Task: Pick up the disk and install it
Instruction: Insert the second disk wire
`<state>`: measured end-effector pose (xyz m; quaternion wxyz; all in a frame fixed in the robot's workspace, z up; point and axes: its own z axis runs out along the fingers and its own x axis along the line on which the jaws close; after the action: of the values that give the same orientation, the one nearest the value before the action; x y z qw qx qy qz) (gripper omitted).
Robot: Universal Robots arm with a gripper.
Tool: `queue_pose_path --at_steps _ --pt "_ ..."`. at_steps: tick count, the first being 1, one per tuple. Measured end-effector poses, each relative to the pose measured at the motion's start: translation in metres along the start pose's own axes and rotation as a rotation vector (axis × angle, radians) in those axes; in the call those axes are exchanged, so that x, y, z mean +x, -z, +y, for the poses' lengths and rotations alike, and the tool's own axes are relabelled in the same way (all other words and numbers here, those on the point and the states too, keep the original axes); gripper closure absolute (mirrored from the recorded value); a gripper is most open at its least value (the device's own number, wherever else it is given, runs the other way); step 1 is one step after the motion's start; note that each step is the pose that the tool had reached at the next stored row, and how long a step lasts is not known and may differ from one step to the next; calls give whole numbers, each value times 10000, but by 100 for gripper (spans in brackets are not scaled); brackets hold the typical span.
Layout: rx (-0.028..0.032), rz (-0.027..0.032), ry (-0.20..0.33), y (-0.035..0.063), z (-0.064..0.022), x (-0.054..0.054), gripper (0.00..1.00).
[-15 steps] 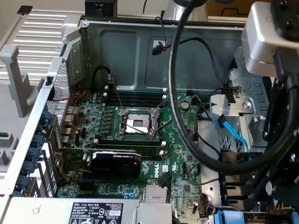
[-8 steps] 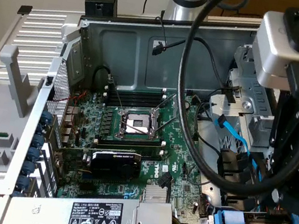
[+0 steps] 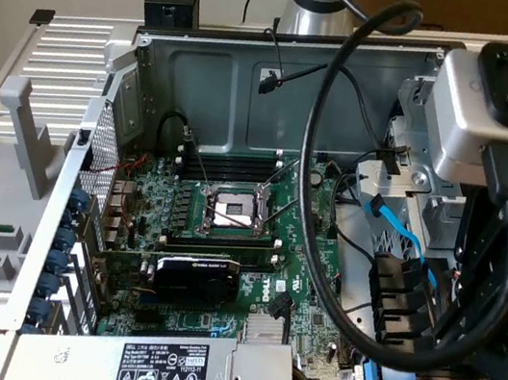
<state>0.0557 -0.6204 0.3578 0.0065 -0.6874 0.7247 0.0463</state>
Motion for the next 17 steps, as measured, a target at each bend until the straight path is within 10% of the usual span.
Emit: queue_pose_path --at_steps 17 --pt "-14 -100 238 -92 -45 12 83"
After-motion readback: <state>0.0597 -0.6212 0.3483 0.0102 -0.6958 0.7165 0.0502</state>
